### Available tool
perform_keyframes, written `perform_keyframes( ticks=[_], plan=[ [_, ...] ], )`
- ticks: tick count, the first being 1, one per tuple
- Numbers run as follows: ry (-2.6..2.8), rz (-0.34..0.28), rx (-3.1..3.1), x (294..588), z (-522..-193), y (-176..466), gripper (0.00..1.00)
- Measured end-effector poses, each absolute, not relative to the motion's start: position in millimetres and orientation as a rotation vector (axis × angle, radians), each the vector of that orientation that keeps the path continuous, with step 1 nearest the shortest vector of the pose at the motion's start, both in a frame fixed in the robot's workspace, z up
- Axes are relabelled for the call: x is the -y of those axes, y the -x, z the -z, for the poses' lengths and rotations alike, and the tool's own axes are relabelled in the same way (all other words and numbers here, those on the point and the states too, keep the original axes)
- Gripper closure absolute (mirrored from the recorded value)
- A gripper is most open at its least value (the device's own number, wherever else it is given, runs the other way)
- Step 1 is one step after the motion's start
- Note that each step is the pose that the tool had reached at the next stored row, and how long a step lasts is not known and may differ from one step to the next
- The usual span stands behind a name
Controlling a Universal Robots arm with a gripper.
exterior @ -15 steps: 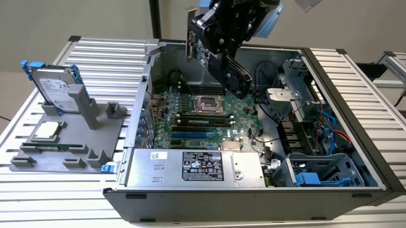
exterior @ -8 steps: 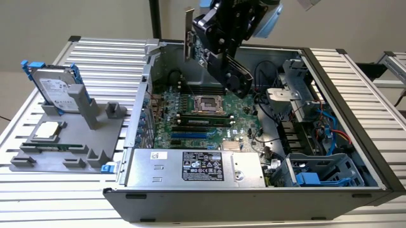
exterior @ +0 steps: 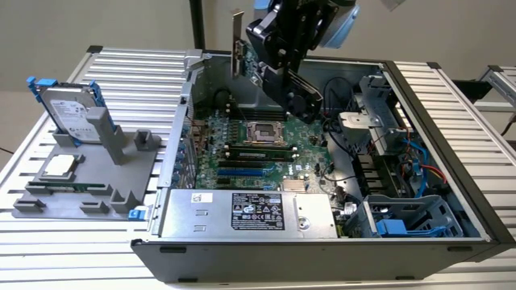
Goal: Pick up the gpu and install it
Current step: 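Insert the gpu into the slot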
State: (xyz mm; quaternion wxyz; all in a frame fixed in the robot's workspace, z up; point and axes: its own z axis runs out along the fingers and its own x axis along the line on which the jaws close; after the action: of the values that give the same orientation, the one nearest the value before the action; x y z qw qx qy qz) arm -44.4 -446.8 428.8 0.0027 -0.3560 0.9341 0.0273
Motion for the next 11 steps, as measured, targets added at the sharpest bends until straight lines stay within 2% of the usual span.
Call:
perform_keyframes(
  ticks=[11],
  plan=[
    [1.226, -0.086, -2.888, 446.8, -429.5, 44.4, 1.00]
  ],
)
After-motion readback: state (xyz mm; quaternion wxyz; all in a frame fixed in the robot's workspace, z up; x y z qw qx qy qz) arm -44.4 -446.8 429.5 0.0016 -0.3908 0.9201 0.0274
